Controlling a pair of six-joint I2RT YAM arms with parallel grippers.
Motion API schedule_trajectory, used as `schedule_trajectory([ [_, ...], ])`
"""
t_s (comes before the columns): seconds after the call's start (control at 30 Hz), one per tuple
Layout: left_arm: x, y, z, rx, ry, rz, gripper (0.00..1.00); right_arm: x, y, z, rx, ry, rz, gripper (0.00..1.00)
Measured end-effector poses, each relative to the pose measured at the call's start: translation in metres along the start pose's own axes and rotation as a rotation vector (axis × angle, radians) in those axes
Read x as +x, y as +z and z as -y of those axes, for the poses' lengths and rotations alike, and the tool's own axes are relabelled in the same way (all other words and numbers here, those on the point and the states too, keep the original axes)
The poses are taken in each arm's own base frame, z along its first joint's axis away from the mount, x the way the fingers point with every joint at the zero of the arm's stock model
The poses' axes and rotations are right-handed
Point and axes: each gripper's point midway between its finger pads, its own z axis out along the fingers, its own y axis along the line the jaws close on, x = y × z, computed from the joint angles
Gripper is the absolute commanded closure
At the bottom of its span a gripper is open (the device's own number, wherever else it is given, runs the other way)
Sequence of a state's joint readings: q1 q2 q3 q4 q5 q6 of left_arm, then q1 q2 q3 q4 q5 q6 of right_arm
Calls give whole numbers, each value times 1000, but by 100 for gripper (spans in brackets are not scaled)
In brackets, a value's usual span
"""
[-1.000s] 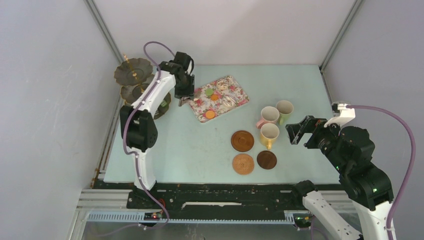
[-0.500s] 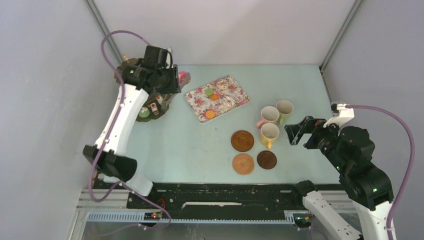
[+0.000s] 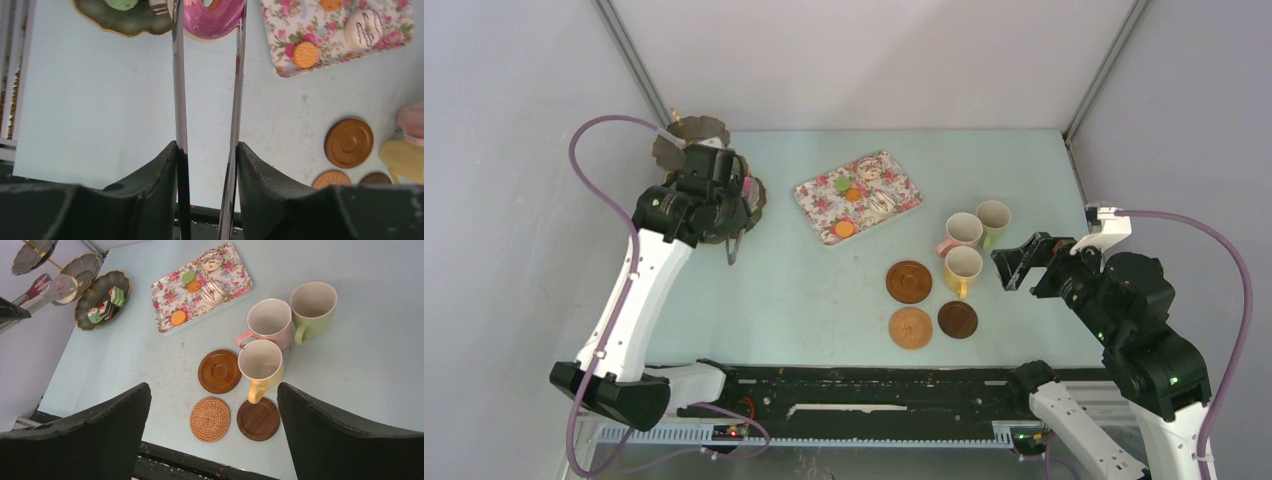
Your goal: Serve the afternoon tea
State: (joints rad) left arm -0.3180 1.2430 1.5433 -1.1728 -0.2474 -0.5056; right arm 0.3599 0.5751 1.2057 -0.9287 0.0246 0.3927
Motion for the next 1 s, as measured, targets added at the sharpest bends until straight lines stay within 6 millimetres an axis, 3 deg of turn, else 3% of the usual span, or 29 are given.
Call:
schedule_trajectory([
  [0.3, -6, 15, -41, -151, -111, 54, 66, 0, 0, -1, -6, -2, -1, 0],
  [0.5, -12, 30, -55, -186, -185, 81, 67, 0, 0, -2, -9, -4, 0, 0],
  [0.73, -27, 52, -51, -176, -224, 104, 66, 0, 0, -2, -10, -8, 0, 0],
  [1.0, -27, 83, -44, -184, -214, 60, 64, -1, 0, -1, -5, -8, 2, 0],
])
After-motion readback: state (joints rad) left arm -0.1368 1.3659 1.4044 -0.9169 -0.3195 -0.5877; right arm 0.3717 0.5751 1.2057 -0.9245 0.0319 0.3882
